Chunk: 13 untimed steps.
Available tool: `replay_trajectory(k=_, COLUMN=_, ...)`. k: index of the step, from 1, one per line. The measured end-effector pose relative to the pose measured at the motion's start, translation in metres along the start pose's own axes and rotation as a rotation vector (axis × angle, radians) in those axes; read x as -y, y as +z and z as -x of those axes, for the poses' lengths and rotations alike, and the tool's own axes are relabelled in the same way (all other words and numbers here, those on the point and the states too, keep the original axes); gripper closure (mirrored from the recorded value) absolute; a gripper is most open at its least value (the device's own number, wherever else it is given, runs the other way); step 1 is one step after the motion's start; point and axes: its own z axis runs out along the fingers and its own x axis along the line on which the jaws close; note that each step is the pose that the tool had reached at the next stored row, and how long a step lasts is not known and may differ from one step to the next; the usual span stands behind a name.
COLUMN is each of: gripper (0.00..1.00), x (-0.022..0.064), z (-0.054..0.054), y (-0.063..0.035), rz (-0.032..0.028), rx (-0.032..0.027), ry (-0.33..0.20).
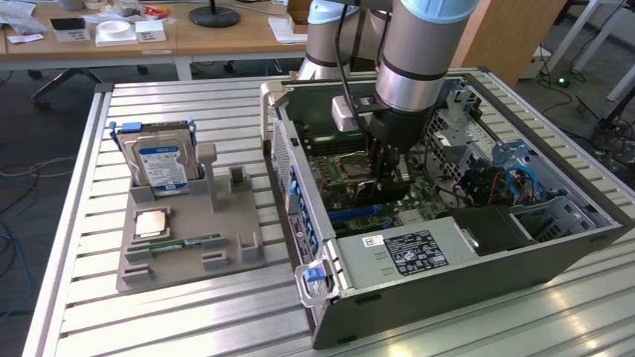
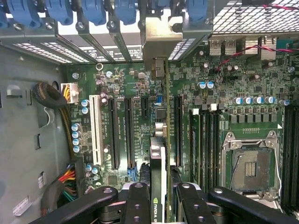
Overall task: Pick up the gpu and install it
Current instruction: 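Insert the gpu into the slot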
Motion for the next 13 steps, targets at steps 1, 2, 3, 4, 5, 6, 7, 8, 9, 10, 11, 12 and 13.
replay_trajectory(k=1, gripper=0.74, x=-0.0002, z=0.0, y=0.0, rz=0.0, rx=0.0001, ry=0.0)
replay_trajectory(k=2, gripper=0.74, x=-0.0005, z=0.0, y=0.0001, rz=0.0, rx=0.0002, ry=0.0)
replay_trajectory(k=3, gripper=0.74, x=-0.0009, z=0.0, y=0.0001, rz=-0.0001, rx=0.0002, ry=0.0)
replay_trajectory(k=4, gripper=0.74, x=-0.0012, z=0.0, y=0.0003, rz=-0.0001, rx=0.0002, ry=0.0)
replay_trajectory(k=5, gripper=0.74, x=-0.0015, z=-0.0001, y=0.0004, rz=0.0, rx=0.0001, ry=0.0)
replay_trajectory(k=6, gripper=0.74, x=-0.0016, z=-0.0001, y=0.0006, rz=0.0, rx=0.0, ry=0.0)
replay_trajectory(k=7, gripper=0.74, x=-0.0018, z=-0.0001, y=0.0011, rz=-0.0001, rx=0.0001, ry=0.0)
replay_trajectory(k=8, gripper=0.74, x=-0.002, z=-0.0001, y=0.0016, rz=0.0, rx=0.0001, ry=0.0)
replay_trajectory(k=9, gripper=0.74, x=-0.0022, z=-0.0001, y=0.0022, rz=0.0, rx=0.0001, ry=0.0)
replay_trajectory(k=10, gripper=0.74, x=-0.0023, z=-0.0002, y=0.0028, rz=0.0, rx=0.0001, ry=0.0)
replay_trajectory(k=11, gripper=0.74, x=-0.0025, z=-0.0001, y=0.0033, rz=0.0, rx=0.0001, ry=0.0)
replay_trajectory(k=12, gripper=0.74, x=-0.0027, z=-0.0001, y=0.0038, rz=0.0, rx=0.0, ry=0.0)
replay_trajectory(k=13, gripper=0.74, x=-0.003, z=0.0001, y=0.004, rz=0.0, rx=-0.0001, ry=0.0)
